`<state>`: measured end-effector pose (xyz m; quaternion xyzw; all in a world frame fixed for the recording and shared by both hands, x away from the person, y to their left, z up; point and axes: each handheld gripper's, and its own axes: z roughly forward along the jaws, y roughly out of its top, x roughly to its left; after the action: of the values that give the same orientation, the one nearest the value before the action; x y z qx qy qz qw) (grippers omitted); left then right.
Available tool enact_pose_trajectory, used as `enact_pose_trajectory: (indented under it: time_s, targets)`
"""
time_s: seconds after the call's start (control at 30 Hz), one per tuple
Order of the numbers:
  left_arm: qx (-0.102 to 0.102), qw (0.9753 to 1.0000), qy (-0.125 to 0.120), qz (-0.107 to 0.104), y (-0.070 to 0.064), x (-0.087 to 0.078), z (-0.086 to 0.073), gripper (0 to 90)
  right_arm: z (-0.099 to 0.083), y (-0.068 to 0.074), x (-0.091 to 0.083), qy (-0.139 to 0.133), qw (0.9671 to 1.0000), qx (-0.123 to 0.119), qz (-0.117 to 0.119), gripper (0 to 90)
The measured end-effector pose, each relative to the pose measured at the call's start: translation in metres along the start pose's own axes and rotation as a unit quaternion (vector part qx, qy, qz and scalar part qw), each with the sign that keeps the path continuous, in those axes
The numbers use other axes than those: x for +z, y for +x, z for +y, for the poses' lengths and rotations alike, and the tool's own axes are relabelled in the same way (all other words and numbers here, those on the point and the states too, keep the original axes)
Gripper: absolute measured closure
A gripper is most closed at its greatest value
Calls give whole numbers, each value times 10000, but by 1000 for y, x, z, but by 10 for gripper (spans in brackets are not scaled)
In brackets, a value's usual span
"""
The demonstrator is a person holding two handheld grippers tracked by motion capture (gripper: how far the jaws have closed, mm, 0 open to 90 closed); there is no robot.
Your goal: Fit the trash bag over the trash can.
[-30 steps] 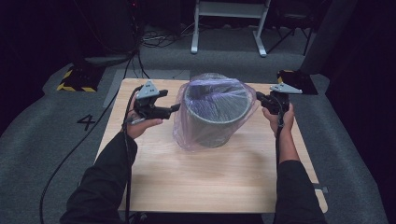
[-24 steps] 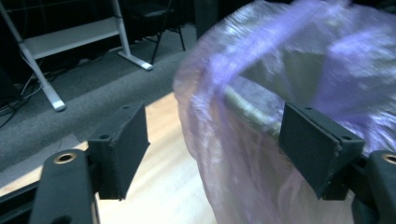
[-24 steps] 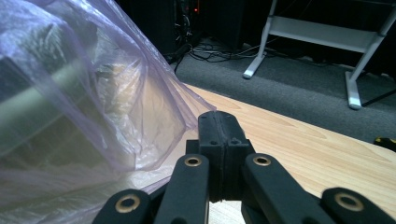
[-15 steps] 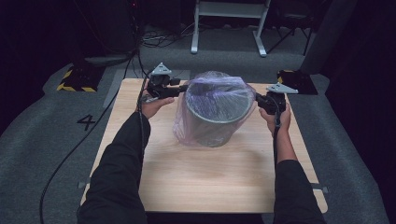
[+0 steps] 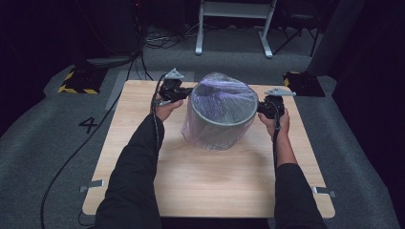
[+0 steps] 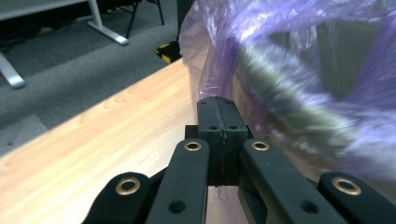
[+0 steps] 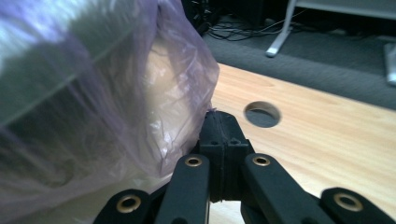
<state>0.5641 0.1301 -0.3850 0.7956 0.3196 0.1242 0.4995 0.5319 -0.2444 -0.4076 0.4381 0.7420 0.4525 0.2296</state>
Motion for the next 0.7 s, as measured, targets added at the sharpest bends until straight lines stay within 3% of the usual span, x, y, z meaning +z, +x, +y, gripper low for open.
enact_pose_trajectory:
  time_s: [0.23, 0.3, 0.5, 0.63, 0.7]
  targets:
    - [-311, 9995, 9, -106, 5, 9, -14, 900, -12, -2, 6, 75, 9991, 278, 302, 900]
    - [-374, 9993, 26, -27, 6, 10, -15, 900, -15, -3, 7, 75, 9986, 351, 376, 900]
    - [-372, 9989, 194, 228, 4, 19, -13, 900, -14, -2, 13, 263, 9986, 341, 302, 900]
    - [-404, 9980, 392, 277, 5, 26, -16, 900, -18, -1, 22, 596, 9969, 422, 294, 900]
    - [-461, 9978, 391, 272, 6, 27, -22, 900, -21, 0, 23, 629, 9968, 390, 290, 900]
